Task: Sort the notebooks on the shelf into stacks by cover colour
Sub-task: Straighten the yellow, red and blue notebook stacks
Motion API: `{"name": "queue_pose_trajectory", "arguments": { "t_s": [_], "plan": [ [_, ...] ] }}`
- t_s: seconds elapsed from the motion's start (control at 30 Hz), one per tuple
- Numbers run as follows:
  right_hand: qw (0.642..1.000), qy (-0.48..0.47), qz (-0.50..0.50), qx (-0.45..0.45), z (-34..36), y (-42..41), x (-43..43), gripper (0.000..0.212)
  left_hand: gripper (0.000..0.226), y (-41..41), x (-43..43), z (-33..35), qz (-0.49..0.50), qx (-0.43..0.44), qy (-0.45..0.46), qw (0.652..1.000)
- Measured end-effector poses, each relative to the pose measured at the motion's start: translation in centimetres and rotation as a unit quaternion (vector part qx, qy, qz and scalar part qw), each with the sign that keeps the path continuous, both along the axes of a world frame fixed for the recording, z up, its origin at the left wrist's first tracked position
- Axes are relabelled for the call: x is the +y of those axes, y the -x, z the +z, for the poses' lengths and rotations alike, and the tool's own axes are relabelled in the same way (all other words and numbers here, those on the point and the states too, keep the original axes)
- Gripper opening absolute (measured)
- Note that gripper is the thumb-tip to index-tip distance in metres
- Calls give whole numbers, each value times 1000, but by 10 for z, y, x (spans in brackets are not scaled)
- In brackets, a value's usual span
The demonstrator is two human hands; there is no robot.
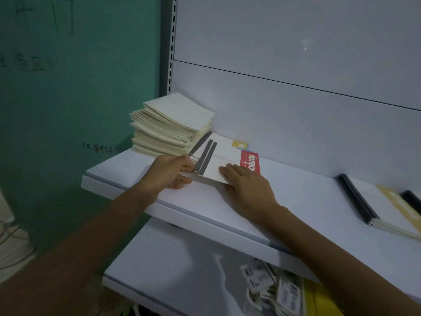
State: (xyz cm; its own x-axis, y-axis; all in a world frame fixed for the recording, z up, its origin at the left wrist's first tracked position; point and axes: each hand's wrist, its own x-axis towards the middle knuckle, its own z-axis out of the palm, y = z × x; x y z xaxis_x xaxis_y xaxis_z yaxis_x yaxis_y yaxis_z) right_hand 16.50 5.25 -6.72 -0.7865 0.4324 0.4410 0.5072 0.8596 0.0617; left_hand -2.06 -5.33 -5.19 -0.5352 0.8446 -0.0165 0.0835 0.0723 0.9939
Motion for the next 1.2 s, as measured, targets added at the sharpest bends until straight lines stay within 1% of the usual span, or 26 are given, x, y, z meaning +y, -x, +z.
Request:
{"name": "queue_pose_trajectory", "arguments": {
  "t_s": [0.1, 0.23, 0.3, 0.37, 0.43, 0.5, 0.6, 0.63, 0.7, 0.77, 0.8, 0.83, 0.87, 0.9, 0.93, 1.0, 1.03, 1.07, 1.1, 1.2],
  "plan": [
    [999, 36, -6, -5, -1, -5, -1, 53, 24, -1, 3, 4, -33, -6, 16, 999],
    [998, 47, -13, -33, 5, 6, 11, 48, 28, -3, 7, 3, -31, -32, 1, 999],
    [994, 91, -10, -56, 11, 15, 19, 49, 24, -7, 9, 3, -3, -17, -10, 1000],
    [984, 165, -1, -61, 16, 23, 28, 49, 19, -9, 9, 3, 27, 14, -22, 999],
    [972, 233, 15, -20, 21, 24, 35, 47, 18, -9, 6, 4, 30, 37, -30, 998],
    [961, 267, 24, 64, 27, 19, 38, 44, 19, -10, 3, 7, 18, 44, -27, 998],
    [956, 221, 29, 191, 36, 7, 32, 41, 22, -16, 1, 10, 2, 15, -28, 999],
    [953, 210, 23, 217, 38, 4, 27, 41, 26, -19, 1, 11, -10, -5, -30, 999],
    [953, 191, 5, 236, 36, -5, 15, 41, 42, -25, 3, 13, -56, -46, -30, 997],
    [963, 151, 1, 225, 26, -14, -1, 41, 57, -31, 7, 16, -109, -111, -20, 988],
    [971, 118, 18, 209, 19, -19, -9, 42, 63, -33, 10, 19, -128, -151, -13, 980],
    [980, 75, 40, 178, 13, -23, -19, 44, 65, -36, 13, 20, -141, -177, -5, 974],
    [989, 23, 60, 134, 6, -27, -24, 46, 62, -38, 15, 21, -151, -184, 3, 971],
    [993, -27, 76, 91, -2, -30, -27, 49, 54, -40, 17, 21, -159, -169, 14, 973],
    [994, -43, 83, 50, -6, -32, -30, 53, 44, -41, 18, 18, -164, -142, 29, 976],
    [996, 14, 83, -4, -6, -36, -32, 64, 31, -43, 17, 12, -155, -81, 49, 983],
    [994, 58, 88, -9, -3, -39, -31, 66, 31, -43, 17, 10, -147, -61, 51, 986],
    [990, 100, 99, 6, 0, -41, -29, 65, 32, -43, 16, 8, -141, -49, 50, 987],
    [984, 134, 113, 42, 2, -44, -27, 59, 31, -44, 15, 8, -136, -40, 50, 989],
    [947, 205, 109, 221, 14, -44, -15, 33, 21, -45, 9, 14, -118, 9, 45, 992]
  ]
}}
